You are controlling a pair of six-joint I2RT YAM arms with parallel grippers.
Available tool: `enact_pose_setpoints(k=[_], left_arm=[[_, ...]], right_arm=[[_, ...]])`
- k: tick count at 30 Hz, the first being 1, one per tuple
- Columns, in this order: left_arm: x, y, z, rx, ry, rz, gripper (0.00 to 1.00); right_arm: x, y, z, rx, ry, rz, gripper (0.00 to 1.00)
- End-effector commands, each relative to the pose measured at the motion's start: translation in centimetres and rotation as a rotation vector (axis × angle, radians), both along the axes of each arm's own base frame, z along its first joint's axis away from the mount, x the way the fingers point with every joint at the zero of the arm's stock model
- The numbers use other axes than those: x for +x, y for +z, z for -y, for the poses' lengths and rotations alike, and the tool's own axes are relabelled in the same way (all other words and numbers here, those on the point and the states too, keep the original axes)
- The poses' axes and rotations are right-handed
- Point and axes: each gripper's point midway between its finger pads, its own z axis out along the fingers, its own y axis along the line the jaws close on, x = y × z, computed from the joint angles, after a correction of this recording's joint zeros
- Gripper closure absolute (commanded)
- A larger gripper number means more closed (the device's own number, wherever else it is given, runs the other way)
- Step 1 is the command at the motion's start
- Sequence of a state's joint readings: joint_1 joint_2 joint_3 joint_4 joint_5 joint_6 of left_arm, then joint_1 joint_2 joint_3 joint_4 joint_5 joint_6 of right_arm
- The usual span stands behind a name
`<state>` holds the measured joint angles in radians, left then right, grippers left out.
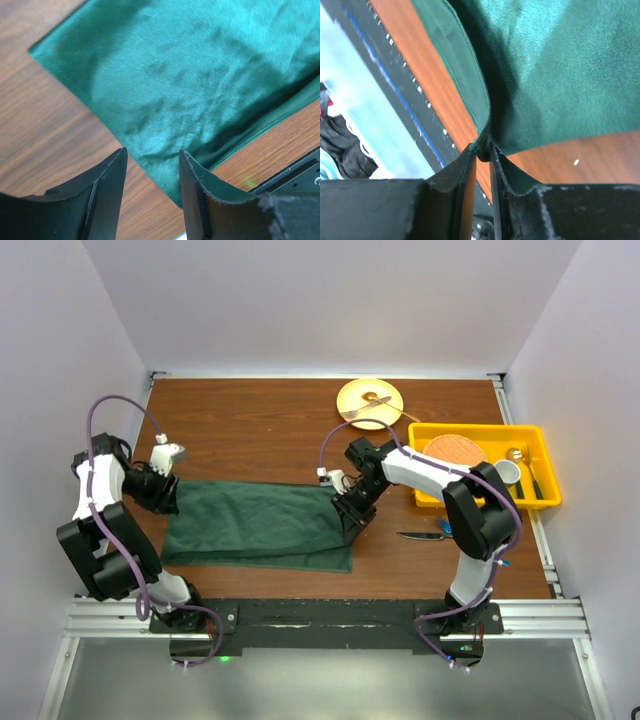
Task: Fold the napkin into a case and place the utensils inside
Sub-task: Smooth out the rectangle-folded napkin at the center of the board, then move the rectangle-folded napkin to the center of the board.
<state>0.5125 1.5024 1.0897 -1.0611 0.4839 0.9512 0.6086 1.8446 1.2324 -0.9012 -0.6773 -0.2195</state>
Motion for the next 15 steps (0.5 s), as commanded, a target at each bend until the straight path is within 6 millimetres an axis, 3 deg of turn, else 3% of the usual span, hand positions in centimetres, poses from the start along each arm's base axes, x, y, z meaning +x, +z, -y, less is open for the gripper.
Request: enact_pose_setpoints(k=[1, 3, 6, 7, 11, 15], left_arm=[[1.1, 1.4, 0.1, -0.027, -0.005, 0.055, 0.50], [0.5, 1.0, 0.1, -0.015, -0.024, 0.043, 0.50], [-0.3, 0.7, 0.3, 0.001, -0.051, 0.041, 0.48], [-0.6, 0.5, 0.4, 0.000, -0.054, 0.036, 0.48], [-0.3, 0.6, 0.4, -0.003, -0.054, 0.046, 0.47], [1.6, 1.5, -0.2, -0.002, -0.013, 0.098, 0.48]], right_arm=[[-0.7, 3.3, -0.2, 0.085, 0.071, 0.052, 0.77], [-0.2, 3.9, -0.4, 0.095, 0.078, 0.090, 0.74], [0.6, 4.3, -0.4, 0.085, 0.089, 0.123, 0.52], [1.1, 4.4, -0.6, 0.083, 0.089, 0.137, 0.49], [2.5, 4.6, -1.3, 0.076, 0.047, 0.171, 0.45], [5.3, 4.6, -1.7, 0.048, -0.040, 0.249, 0.47]])
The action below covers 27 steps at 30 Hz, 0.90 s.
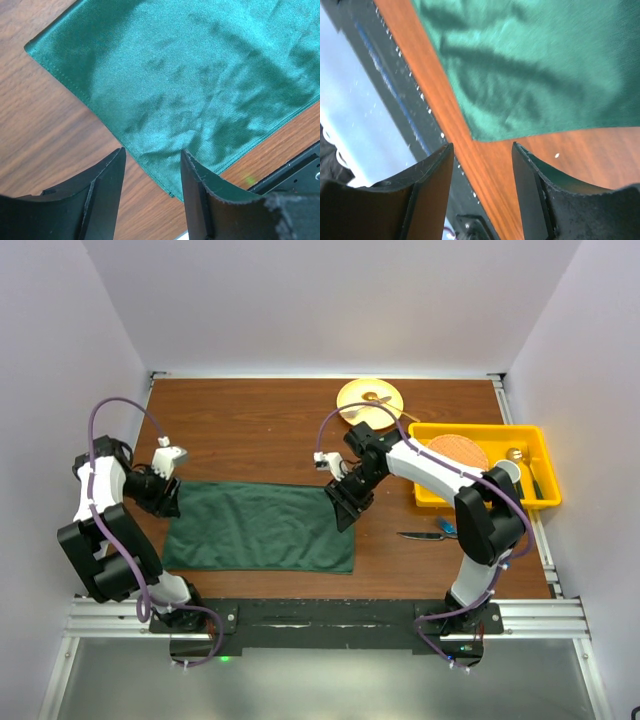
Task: Fold the napkin into a case and place the utensils inside
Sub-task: Move the rectangle-folded napkin to the center of the board.
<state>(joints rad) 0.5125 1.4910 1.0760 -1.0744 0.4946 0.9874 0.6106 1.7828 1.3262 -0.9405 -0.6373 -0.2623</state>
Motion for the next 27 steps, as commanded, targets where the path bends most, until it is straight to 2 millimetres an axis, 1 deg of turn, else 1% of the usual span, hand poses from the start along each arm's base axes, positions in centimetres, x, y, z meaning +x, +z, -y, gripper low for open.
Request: enact_pose_setpoints(k=[1, 3, 4, 5, 7, 8, 9, 10, 11, 12, 13, 14, 15, 16, 17, 21, 23, 24, 26, 27], left_arm=[[2.8, 1.9, -0.8, -0.004, 0.044, 0.101, 0.50], [4.1, 2.4, -1.1, -0.015, 0.070, 0.130, 0.51], [4.8, 2.7, -1.4, -0.024, 0.100, 0.136, 0.52], [5.4, 2.9, -1.7, -0.029, 0.115, 0.142, 0.53], [7.1, 3.4, -2.9, -0.032, 0.174, 0.169, 0.55], [7.6, 3.5, -3.4, -0.034, 0.193, 0.176, 0.55], [8.4, 3.7, -4.0, -0.037, 0.211, 0.191, 0.55], [9.2, 3.6, -4.8, -0.052, 0.242, 0.184, 0.55], [9.7, 3.5, -5.0, -0.063, 0.250, 0.178, 0.54], [10.5, 3.9, -5.3, -0.068, 0.251, 0.193, 0.53], [10.8, 2.9, -5.3, -0.092, 0.260, 0.162, 0.51], [11.0, 2.6, -5.4, -0.104, 0.262, 0.153, 0.51], [11.3, 2.7, -5.2, -0.129, 0.257, 0.152, 0.50], [11.4, 1.8, -5.0, -0.152, 0.256, 0.125, 0.50], [11.2, 1.5, -4.7, -0.175, 0.253, 0.108, 0.49], [10.6, 0.3, -3.3, -0.245, 0.222, 0.071, 0.47], [10.3, 0.0, -3.1, -0.245, 0.176, 0.079, 0.46], [10.2, 0.2, -3.1, -0.229, 0.133, 0.107, 0.46], [10.1, 0.3, -3.2, -0.201, 0.080, 0.126, 0.45], [10.4, 0.4, -3.6, -0.152, 0.003, 0.155, 0.45]], right_arm=[[4.0, 1.2, -1.0, 0.008, -0.107, 0.123, 0.48], [5.4, 0.9, -0.7, -0.003, -0.152, 0.134, 0.50], [6.3, 1.2, -0.7, 0.001, -0.180, 0.144, 0.51], [7.5, 1.2, 0.1, -0.010, -0.224, 0.158, 0.52], [9.3, 1.5, 0.6, -0.005, -0.276, 0.181, 0.53], [10.5, 1.5, 1.6, -0.020, -0.319, 0.197, 0.54], [11.3, 1.7, 1.9, -0.017, -0.341, 0.216, 0.54], [11.9, 1.8, 2.3, -0.021, -0.364, 0.226, 0.54], [12.6, 1.7, 2.9, -0.032, -0.389, 0.243, 0.54], [13.0, 1.6, 3.0, -0.033, -0.394, 0.257, 0.54], [13.3, 1.3, 3.1, -0.039, -0.398, 0.261, 0.54], [13.4, 1.1, 3.1, -0.041, -0.399, 0.263, 0.54], [13.6, 1.1, 2.9, -0.035, -0.400, 0.266, 0.53], [13.8, 0.9, 2.8, -0.032, -0.402, 0.265, 0.53], [13.9, 0.3, 2.8, -0.038, -0.402, 0.254, 0.53], [14.7, -0.3, 2.2, -0.020, -0.382, 0.263, 0.50], [14.9, -0.6, 2.0, -0.015, -0.345, 0.273, 0.49], [15.2, -0.2, 1.8, -0.006, -0.330, 0.288, 0.47], [15.4, 0.0, 1.6, 0.010, -0.264, 0.308, 0.47], [15.7, 0.2, 1.5, 0.011, -0.240, 0.315, 0.46]])
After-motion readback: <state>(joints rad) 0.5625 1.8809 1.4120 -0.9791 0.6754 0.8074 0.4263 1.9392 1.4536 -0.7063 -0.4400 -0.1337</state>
